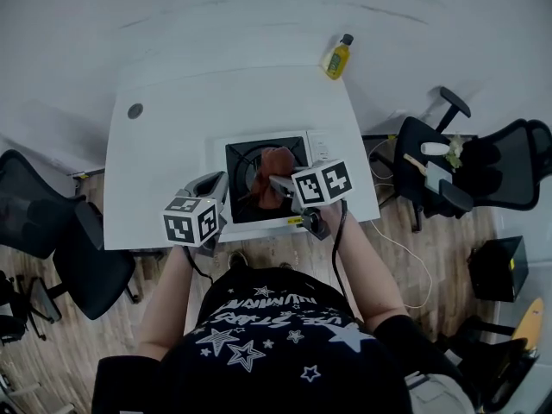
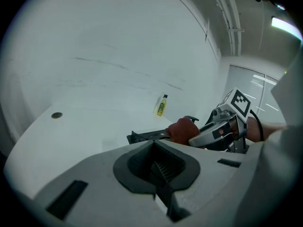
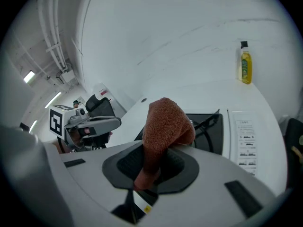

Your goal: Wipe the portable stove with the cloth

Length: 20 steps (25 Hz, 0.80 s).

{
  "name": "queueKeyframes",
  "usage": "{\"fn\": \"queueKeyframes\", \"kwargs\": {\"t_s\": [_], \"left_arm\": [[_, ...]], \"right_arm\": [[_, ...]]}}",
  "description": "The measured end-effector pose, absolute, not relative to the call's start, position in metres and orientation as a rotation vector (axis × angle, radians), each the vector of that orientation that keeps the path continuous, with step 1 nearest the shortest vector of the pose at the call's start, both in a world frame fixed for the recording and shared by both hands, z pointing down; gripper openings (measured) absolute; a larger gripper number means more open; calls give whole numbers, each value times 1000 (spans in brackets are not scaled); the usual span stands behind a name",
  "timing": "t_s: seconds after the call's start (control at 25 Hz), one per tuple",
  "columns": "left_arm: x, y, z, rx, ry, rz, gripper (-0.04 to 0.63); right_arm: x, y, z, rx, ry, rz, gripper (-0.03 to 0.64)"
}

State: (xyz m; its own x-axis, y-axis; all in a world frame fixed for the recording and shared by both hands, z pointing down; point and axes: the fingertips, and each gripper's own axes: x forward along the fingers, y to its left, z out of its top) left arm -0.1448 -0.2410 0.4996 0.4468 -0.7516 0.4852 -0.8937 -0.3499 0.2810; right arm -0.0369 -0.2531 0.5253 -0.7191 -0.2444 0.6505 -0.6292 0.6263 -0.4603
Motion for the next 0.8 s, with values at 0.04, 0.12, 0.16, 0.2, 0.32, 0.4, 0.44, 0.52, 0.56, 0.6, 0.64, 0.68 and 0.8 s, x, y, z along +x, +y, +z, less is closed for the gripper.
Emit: {"fn": "queueKeyframes", "kwargs": {"t_s": [0.04, 0.12, 0.16, 0.2, 0.32, 0.4, 0.44, 0.52, 0.56, 0.6, 0.64, 0.68, 0.8], "left_arm": [[-140, -243, 499, 2204, -1367, 373, 6], [-129, -246, 498, 2219, -1349, 378, 6], [-124, -247, 497, 2226, -1342, 380, 6], [-119, -248, 497, 2231, -1337, 382, 6], [-107, -251, 495, 2243, -1321, 387, 6], [-101, -253, 495, 2250, -1310, 390, 6], [-98, -254, 495, 2254, -1304, 392, 6], [-92, -257, 494, 2261, -1293, 395, 6], [-88, -259, 493, 2265, -1289, 396, 6], [-85, -260, 493, 2269, -1285, 397, 6], [-83, -260, 492, 2273, -1282, 398, 6], [-80, -261, 492, 2276, -1278, 399, 6], [-72, -263, 491, 2289, -1263, 407, 6]], "right_arm": [[-30, -255, 527, 700, -2301, 937, 72], [-15, -257, 529, 730, -2288, 942, 72], [-7, -258, 530, 744, -2284, 950, 72], [0, -259, 530, 757, -2281, 959, 72], [15, -260, 531, 778, -2279, 990, 72], [21, -260, 531, 783, -2282, 1008, 74], [23, -261, 531, 787, -2284, 1015, 74], [30, -263, 530, 798, -2288, 1028, 74], [33, -264, 529, 805, -2291, 1035, 74], [36, -265, 528, 812, -2295, 1045, 74], [39, -265, 528, 817, -2299, 1055, 74], [42, -265, 527, 821, -2302, 1065, 74], [54, -268, 526, 850, -2300, 1061, 74]]}}
